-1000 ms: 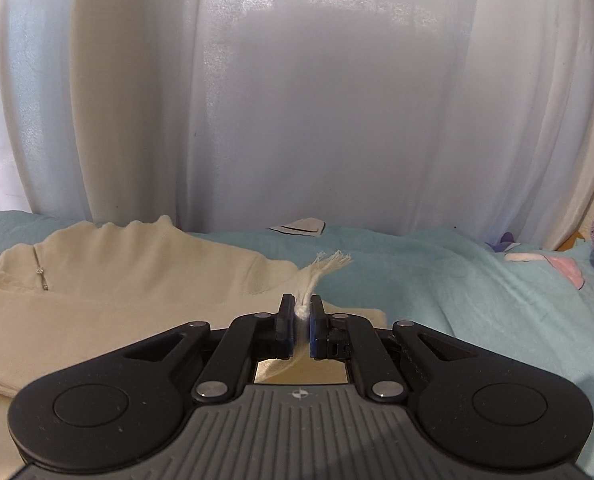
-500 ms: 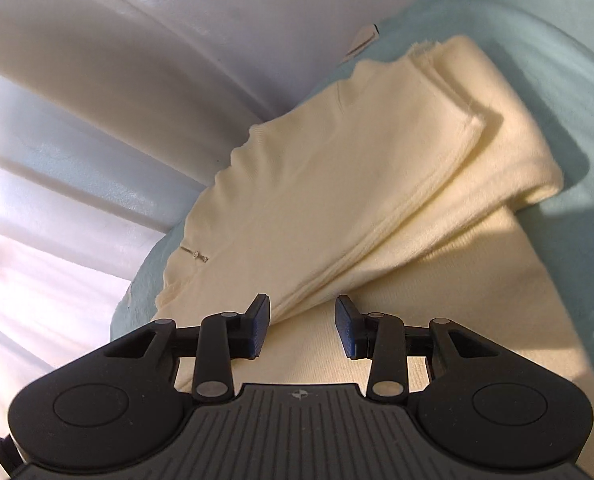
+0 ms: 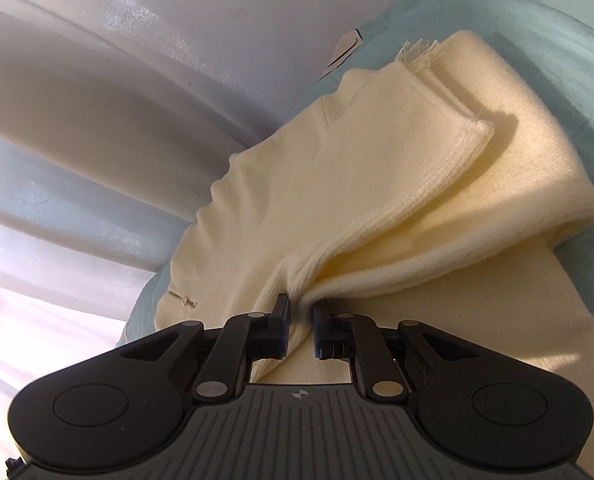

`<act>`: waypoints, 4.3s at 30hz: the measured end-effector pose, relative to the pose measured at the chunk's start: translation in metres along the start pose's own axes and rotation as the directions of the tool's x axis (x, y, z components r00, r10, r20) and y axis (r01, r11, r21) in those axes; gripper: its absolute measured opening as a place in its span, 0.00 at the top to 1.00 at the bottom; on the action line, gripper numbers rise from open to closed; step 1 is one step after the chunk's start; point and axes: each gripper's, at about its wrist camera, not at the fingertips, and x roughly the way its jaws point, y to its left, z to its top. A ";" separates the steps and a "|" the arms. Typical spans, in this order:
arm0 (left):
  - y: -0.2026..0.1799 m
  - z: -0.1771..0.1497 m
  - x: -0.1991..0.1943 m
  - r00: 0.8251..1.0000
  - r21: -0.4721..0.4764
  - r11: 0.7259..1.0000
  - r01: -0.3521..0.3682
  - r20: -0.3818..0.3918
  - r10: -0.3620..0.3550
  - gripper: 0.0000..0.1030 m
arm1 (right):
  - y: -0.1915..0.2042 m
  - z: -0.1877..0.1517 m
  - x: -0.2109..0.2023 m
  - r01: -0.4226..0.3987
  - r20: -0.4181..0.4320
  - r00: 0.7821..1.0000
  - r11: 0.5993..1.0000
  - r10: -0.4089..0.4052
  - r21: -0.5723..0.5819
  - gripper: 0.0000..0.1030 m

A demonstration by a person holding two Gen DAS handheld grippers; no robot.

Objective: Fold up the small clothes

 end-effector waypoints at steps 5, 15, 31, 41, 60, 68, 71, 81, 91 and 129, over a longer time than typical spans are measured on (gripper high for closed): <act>0.009 -0.006 -0.018 1.000 -0.014 1.000 0.001 0.007 -0.001 0.25 | 0.017 -0.009 -0.045 0.016 0.047 0.999 0.980 -0.006 -0.197 0.81; -0.004 -0.006 0.001 0.990 0.073 0.987 -0.142 0.017 0.142 0.17 | 0.033 -0.008 -0.016 0.359 0.265 0.932 0.728 -0.247 -0.584 0.86; 0.051 -0.068 -0.179 0.996 -0.057 0.994 -0.091 0.020 0.092 0.14 | -0.024 -0.122 -0.149 0.082 -0.099 0.980 0.806 -0.172 -0.587 0.76; 0.069 -0.142 -0.212 0.967 -0.116 0.992 -0.044 -0.253 0.014 0.22 | -0.061 -0.144 -0.222 0.179 -0.120 0.955 0.851 -0.271 -0.493 0.70; 0.057 -0.174 -0.216 0.907 -0.081 0.990 0.113 -0.398 -0.136 0.75 | -0.108 -0.142 -0.243 0.105 -0.255 0.955 0.976 -0.152 -0.189 0.85; 0.066 -0.154 -0.220 0.934 -0.158 0.980 0.120 -0.317 -0.166 0.91 | -0.128 -0.131 -0.244 -0.035 -0.238 0.970 0.998 0.045 0.043 0.94; 0.071 -0.130 -0.225 0.957 -0.193 0.972 0.138 -0.225 -0.180 0.91 | -0.118 -0.118 -0.243 -0.093 -0.170 0.980 0.994 0.101 0.055 0.94; 0.064 -0.058 -0.179 0.996 -0.158 0.984 0.081 -0.030 -0.087 0.92 | -0.049 -0.058 -0.195 -0.064 0.049 0.996 0.980 0.074 -0.189 0.94; 0.075 -0.055 -0.139 0.999 -0.100 0.994 -0.033 0.008 0.034 0.74 | -0.035 -0.046 -0.163 0.216 0.210 0.968 0.888 -0.139 -0.407 0.73; 0.048 0.035 -0.071 0.992 -0.032 0.994 0.107 0.069 -0.105 0.90 | 0.027 0.014 -0.087 0.290 0.294 0.946 0.765 -0.137 -0.576 0.94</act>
